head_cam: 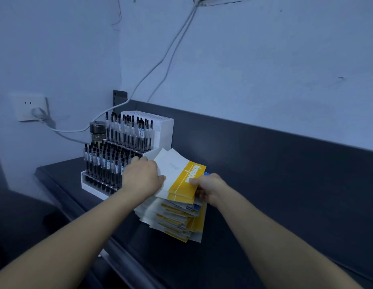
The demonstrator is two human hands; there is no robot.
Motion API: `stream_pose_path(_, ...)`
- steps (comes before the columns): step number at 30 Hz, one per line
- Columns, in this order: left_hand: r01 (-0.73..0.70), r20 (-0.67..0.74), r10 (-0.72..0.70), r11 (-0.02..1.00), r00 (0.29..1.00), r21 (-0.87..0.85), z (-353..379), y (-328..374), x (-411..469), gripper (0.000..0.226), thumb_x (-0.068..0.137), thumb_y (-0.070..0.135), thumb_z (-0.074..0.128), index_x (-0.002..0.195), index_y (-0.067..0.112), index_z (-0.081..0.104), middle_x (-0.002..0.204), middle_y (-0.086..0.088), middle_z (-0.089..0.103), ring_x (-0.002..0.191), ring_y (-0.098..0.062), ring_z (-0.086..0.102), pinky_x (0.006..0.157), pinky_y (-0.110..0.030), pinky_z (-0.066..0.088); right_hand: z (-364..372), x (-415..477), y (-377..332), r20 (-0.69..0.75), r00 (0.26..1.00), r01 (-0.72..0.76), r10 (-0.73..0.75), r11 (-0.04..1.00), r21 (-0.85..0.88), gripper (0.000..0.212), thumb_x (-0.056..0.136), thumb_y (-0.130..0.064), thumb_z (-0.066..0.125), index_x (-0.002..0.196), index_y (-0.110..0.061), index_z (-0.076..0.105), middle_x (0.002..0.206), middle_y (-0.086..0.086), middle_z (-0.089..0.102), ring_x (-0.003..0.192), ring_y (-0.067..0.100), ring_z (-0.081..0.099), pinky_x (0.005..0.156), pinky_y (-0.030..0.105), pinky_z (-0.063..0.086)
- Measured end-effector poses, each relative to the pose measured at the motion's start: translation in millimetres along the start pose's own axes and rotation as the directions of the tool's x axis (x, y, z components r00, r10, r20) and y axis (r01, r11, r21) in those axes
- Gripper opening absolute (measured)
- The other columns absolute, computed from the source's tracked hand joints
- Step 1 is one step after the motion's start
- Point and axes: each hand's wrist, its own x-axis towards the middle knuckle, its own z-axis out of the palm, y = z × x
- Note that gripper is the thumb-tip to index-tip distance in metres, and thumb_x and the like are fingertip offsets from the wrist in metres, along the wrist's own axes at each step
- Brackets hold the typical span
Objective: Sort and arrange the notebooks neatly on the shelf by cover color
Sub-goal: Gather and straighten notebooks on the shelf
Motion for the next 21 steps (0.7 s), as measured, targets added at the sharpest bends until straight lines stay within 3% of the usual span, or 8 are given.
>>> stream_pose_path(2,0.010,0.001,-0.010,1.000,1.000,-0.019,-1,0,-2,0.043,0.092,0.051,0.050,0.103,0.011,0.062,0.114,-0.008,0.058,0.115,-0.027,0.046,0.084,-0.035,0.046,3,0,-2,-0.002,1.000,0.008,-0.008,1.000,0.029,0.020,0.089,-0.004,0.065,0.105,-0.006,0.053,0.102,0.014,0.062,0.087,0.027,0.063,0.058,0.032,0.049)
stream_pose_path(4,0.018,-0.003,-0.018,1.000,1.000,-0.020,-1,0,-3,0.043,0.092,0.051,0.051,0.102,0.010,0.063,0.113,-0.008,0.059,0.115,-0.027,0.047,0.083,-0.036,0.048,9,0,-3,-0.024,0.999,0.039,-0.038,0.998,0.040,0.024,0.090,-0.002,0.059,0.113,-0.003,0.052,0.110,0.018,0.063,0.103,0.034,0.063,0.076,0.046,0.057)
stream_pose_path(8,0.039,-0.029,-0.040,0.998,0.999,-0.039,-2,-2,-5,0.044,0.092,0.050,0.050,0.100,0.009,0.064,0.107,-0.008,0.061,0.110,-0.026,0.052,0.078,-0.035,0.049,18,5,3,-0.014,0.992,0.126,-0.126,0.991,-0.034,0.028,0.088,-0.010,0.051,0.115,-0.008,0.057,0.116,0.022,0.063,0.107,0.041,0.061,0.088,0.060,0.051)
stream_pose_path(10,0.039,-0.050,-0.041,0.999,0.998,-0.030,-3,-2,-6,0.044,0.093,0.051,0.048,0.100,0.010,0.065,0.104,-0.007,0.063,0.106,-0.026,0.054,0.078,-0.034,0.047,17,3,3,-0.002,0.990,0.140,-0.140,0.990,0.016,0.018,0.094,-0.013,0.049,0.109,-0.011,0.059,0.116,0.019,0.064,0.102,0.038,0.063,0.083,0.052,0.056)
stream_pose_path(12,0.047,-0.074,-0.049,0.999,0.996,-0.023,-4,-1,-7,0.044,0.093,0.052,0.046,0.095,0.012,0.065,0.098,-0.005,0.064,0.102,-0.026,0.056,0.078,-0.035,0.043,12,1,2,-0.011,0.989,0.147,-0.146,0.988,0.049,0.012,0.098,-0.017,0.046,0.102,-0.015,0.057,0.103,0.012,0.064,0.084,0.029,0.063,0.065,0.036,0.059)
stream_pose_path(15,0.060,-0.099,-0.066,0.996,0.993,-0.071,-6,4,-8,0.046,0.093,0.052,0.045,0.075,0.012,0.061,0.079,-0.003,0.061,0.089,-0.025,0.057,0.072,-0.034,0.041,1,-1,1,-0.026,0.985,0.169,-0.168,0.986,0.019,0.021,0.101,-0.018,0.042,0.082,-0.017,0.050,0.074,0.003,0.052,0.055,0.016,0.046,0.034,0.015,0.031)
stream_pose_path(18,0.086,-0.084,-0.108,0.969,0.991,-0.230,-10,11,-8,0.048,0.093,0.044,0.050,0.058,0.012,0.044,0.057,-0.002,0.045,0.063,-0.022,0.049,0.051,-0.029,0.032,-9,-5,2,-0.010,0.988,0.151,-0.151,0.988,0.033,0.023,0.102,-0.018,0.040,0.080,-0.017,0.048,0.068,0.002,0.048,0.050,0.013,0.038,0.034,0.015,0.022)
stream_pose_path(21,0.145,-0.003,-0.156,0.920,0.988,-0.364,-15,17,-10,0.046,0.094,0.033,0.052,0.057,0.015,0.032,0.054,-0.001,0.034,0.054,-0.018,0.037,0.047,-0.029,0.024,-18,-11,5,-0.005,0.989,0.146,-0.146,0.989,0.024,0.023,0.102,-0.019,0.040,0.080,-0.017,0.049,0.066,0.001,0.048,0.048,0.012,0.038,0.034,0.015,0.022)
